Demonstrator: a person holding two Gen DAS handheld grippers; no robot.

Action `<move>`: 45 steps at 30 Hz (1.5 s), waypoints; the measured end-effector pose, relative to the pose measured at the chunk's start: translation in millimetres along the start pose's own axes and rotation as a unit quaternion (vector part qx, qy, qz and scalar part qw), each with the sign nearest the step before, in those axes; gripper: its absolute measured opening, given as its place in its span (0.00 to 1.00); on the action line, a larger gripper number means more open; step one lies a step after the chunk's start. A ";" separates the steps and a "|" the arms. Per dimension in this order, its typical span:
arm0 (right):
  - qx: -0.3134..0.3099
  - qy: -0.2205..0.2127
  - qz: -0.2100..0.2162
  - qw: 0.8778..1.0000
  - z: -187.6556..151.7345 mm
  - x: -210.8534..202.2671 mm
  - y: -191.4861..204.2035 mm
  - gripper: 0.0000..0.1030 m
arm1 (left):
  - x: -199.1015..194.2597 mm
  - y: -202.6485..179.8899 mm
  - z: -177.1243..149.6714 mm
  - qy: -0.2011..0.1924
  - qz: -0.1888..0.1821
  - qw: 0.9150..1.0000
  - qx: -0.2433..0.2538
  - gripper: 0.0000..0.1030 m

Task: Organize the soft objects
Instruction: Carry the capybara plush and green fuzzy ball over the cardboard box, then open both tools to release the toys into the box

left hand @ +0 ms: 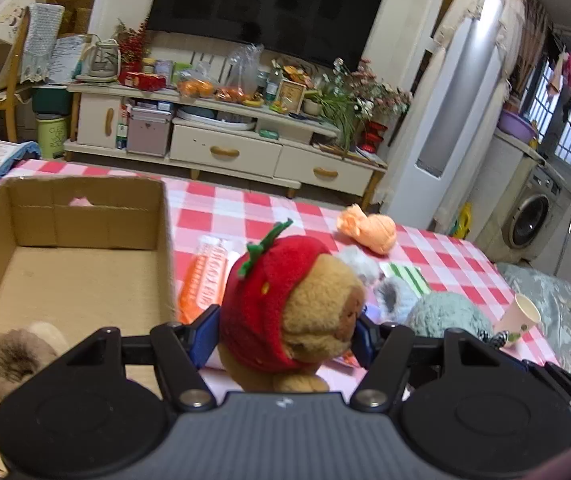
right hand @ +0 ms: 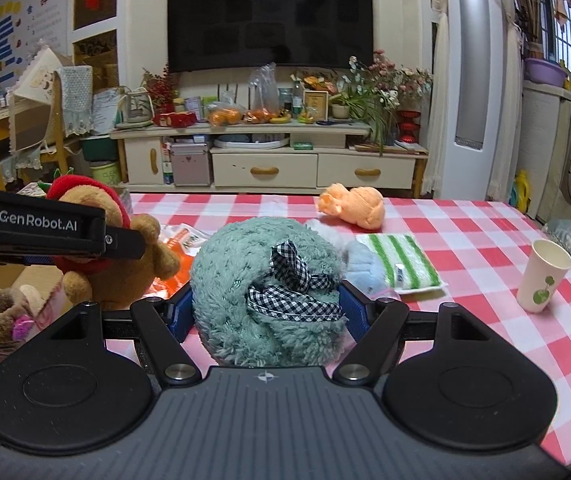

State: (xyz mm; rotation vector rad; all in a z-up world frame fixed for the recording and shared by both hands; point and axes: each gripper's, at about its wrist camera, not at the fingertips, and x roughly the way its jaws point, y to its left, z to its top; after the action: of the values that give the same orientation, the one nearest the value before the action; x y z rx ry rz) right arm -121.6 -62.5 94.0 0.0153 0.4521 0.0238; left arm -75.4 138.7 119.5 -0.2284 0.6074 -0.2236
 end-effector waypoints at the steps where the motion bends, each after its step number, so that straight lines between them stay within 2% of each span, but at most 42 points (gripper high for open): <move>1: -0.002 -0.001 0.002 1.000 1.3 0.3 2.3 0.87 | -1.3 1.9 1.5 -0.003 0.002 1.000 -0.003 0.62; 7: -0.009 -0.011 0.023 1.000 10.3 2.5 18.5 0.87 | -15.4 23.2 10.4 -0.025 0.018 0.999 -0.020 0.62; 19: -0.043 -0.027 0.096 0.994 34.5 11.7 79.0 0.88 | -27.5 75.0 32.1 -0.065 0.087 0.993 -0.052 0.63; 29: -0.083 -0.014 0.151 0.985 41.9 33.2 126.3 0.88 | -19.5 116.9 38.5 -0.056 0.126 0.986 -0.089 0.63; 38: -0.093 0.014 0.180 0.979 36.8 42.3 138.5 0.89 | -12.1 126.4 38.4 -0.036 0.141 0.984 -0.099 0.63; 41: -0.102 0.020 0.186 0.977 35.6 43.7 142.1 0.93 | -8.6 129.1 38.2 -0.028 0.147 0.983 -0.103 0.63; 42: -0.105 0.022 0.187 0.976 35.0 43.5 142.8 0.98 | -7.7 129.4 37.8 -0.026 0.149 0.983 -0.104 0.63; 45: -0.117 0.018 0.182 0.976 30.9 39.3 142.6 0.98 | -7.8 128.2 37.5 -0.025 0.156 0.982 -0.101 0.68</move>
State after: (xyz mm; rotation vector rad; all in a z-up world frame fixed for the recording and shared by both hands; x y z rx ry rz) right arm -75.5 80.8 107.5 -0.1342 0.4749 0.4388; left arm -41.8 268.2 118.2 -0.3294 0.6076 0.1477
